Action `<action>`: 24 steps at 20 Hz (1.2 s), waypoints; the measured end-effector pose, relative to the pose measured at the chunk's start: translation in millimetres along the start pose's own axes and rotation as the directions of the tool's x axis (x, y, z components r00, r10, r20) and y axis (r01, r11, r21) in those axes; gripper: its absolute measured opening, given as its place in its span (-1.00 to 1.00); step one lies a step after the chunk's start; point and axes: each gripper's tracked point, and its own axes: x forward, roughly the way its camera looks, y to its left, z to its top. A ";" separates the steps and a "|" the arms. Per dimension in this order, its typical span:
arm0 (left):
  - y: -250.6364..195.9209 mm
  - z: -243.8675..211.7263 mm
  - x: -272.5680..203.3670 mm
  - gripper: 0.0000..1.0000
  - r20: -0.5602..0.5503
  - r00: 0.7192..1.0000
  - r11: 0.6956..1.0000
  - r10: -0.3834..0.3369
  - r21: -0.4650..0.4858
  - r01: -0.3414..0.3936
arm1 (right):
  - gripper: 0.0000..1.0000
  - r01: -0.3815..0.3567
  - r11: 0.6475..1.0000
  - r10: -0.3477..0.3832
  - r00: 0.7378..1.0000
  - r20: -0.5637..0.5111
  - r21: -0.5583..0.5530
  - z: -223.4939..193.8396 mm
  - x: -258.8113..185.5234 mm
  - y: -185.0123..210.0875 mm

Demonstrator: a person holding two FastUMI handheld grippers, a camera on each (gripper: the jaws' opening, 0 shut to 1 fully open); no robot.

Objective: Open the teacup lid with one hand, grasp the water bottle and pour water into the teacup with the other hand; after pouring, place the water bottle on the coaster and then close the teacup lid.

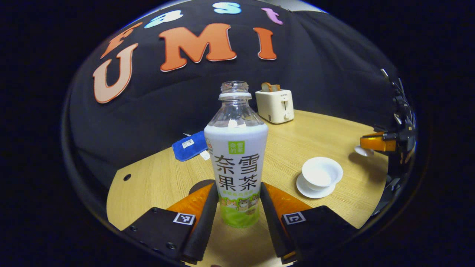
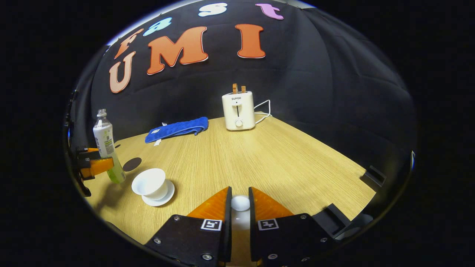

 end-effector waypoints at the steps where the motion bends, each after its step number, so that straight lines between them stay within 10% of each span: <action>1: 13.4 1.6 6.5 0.38 0.012 1.000 1.000 0.020 -0.006 -0.020 | -0.59 -0.002 1.000 0.002 1.000 -0.005 -0.002 -1.4 1.5 1.7; 9: 78.5 15.9 47.4 0.42 0.104 0.992 0.972 0.070 -0.232 -0.044 | -0.59 0.028 0.999 -0.028 1.000 -0.011 -0.025 5.9 9.0 3.3; 24: 92.2 -8.5 87.2 0.42 0.062 0.993 0.971 0.099 -0.225 -0.083 | -0.59 0.048 0.998 -0.050 0.998 -0.045 -0.038 -0.1 22.1 2.8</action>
